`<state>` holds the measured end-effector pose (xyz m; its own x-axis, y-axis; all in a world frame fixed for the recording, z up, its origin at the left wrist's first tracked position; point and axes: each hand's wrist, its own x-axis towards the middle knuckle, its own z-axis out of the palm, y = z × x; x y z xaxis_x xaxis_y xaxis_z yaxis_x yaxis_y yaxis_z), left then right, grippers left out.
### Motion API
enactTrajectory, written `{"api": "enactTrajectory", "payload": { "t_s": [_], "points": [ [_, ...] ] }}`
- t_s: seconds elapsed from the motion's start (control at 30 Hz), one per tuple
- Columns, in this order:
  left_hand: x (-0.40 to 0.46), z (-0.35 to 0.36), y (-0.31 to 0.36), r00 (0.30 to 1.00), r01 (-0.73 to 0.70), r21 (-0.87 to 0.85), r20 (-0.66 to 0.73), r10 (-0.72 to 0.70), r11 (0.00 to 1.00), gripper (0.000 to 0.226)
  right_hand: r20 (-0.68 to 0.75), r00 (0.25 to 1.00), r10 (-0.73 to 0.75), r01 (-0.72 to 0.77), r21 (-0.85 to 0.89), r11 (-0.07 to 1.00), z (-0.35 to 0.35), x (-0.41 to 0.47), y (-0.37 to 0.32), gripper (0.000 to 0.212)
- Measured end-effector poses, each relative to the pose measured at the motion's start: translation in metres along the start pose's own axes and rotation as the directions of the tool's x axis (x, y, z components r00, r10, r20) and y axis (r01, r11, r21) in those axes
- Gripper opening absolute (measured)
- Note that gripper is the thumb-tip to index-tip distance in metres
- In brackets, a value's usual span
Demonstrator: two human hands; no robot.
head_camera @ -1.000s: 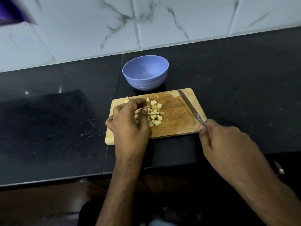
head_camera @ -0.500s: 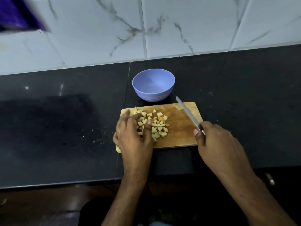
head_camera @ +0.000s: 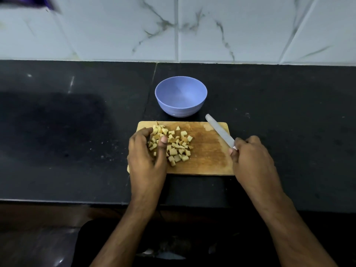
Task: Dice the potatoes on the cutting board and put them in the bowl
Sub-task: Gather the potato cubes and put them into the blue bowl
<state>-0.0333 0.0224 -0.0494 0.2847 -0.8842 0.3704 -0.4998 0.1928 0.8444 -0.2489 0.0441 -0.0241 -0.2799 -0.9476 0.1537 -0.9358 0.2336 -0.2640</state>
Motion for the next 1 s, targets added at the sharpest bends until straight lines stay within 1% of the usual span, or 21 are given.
{"api": "enactTrajectory", "payload": {
  "t_s": [0.07,0.2,0.27,0.33,0.37,0.47,0.53,0.63,0.73,0.8,0.9,1.0],
  "points": [
    [0.000,-0.003,0.001,1.000,-0.012,-0.012,-0.014,0.012,1.000,0.034,-0.010,1.000,-0.005,0.004,-0.023,1.000,0.003,0.003,-0.004,0.034],
    [0.002,-0.022,-0.010,0.998,-0.006,-0.041,-0.059,0.004,0.999,0.016,-0.009,1.000,0.010,-0.011,-0.118,0.993,0.005,-0.002,-0.011,0.037],
    [0.006,-0.040,-0.020,0.998,0.033,-0.004,-0.051,-0.033,0.999,0.014,-0.063,0.998,-0.024,0.014,-0.142,0.990,0.001,-0.005,-0.015,0.038],
    [0.012,-0.055,-0.033,0.997,0.070,0.083,0.026,-0.072,0.994,0.012,-0.132,0.986,-0.100,0.089,-0.083,0.993,-0.002,-0.007,-0.023,0.036],
    [0.015,-0.060,-0.039,0.994,0.073,0.135,0.077,-0.084,0.988,0.015,-0.157,0.976,-0.153,0.150,-0.034,0.988,-0.002,-0.008,-0.031,0.032],
    [0.017,-0.063,-0.047,0.981,0.019,0.233,0.185,-0.063,0.972,0.030,-0.172,0.941,-0.290,0.310,0.100,0.946,0.006,-0.009,-0.060,0.022],
    [0.017,-0.060,-0.044,0.974,0.000,0.282,0.218,-0.064,0.959,0.035,-0.150,0.923,-0.356,0.374,0.117,0.920,0.012,-0.009,-0.078,0.021],
    [0.016,-0.059,-0.042,0.973,-0.010,0.331,0.219,-0.066,0.944,0.032,-0.111,0.887,-0.448,0.460,0.142,0.876,0.018,-0.005,-0.106,0.020],
    [0.014,-0.059,-0.042,0.979,-0.015,0.280,0.201,-0.043,0.960,0.026,-0.084,0.843,-0.532,0.538,0.133,0.832,0.023,0.002,-0.136,0.016],
    [0.013,-0.059,-0.043,0.981,0.006,0.242,0.187,-0.052,0.970,0.028,-0.031,0.822,-0.568,0.569,0.075,0.819,0.027,0.008,-0.154,0.015],
    [0.012,-0.061,-0.042,0.987,0.038,0.151,0.146,-0.060,0.988,0.036,0.093,0.818,-0.568,0.574,-0.060,0.817,0.031,0.012,-0.177,0.016],
    [0.012,-0.062,-0.042,0.989,0.047,0.108,0.134,-0.062,0.993,0.034,0.141,0.843,-0.519,0.536,-0.136,0.833,0.033,0.010,-0.190,0.018]
  ]
}}
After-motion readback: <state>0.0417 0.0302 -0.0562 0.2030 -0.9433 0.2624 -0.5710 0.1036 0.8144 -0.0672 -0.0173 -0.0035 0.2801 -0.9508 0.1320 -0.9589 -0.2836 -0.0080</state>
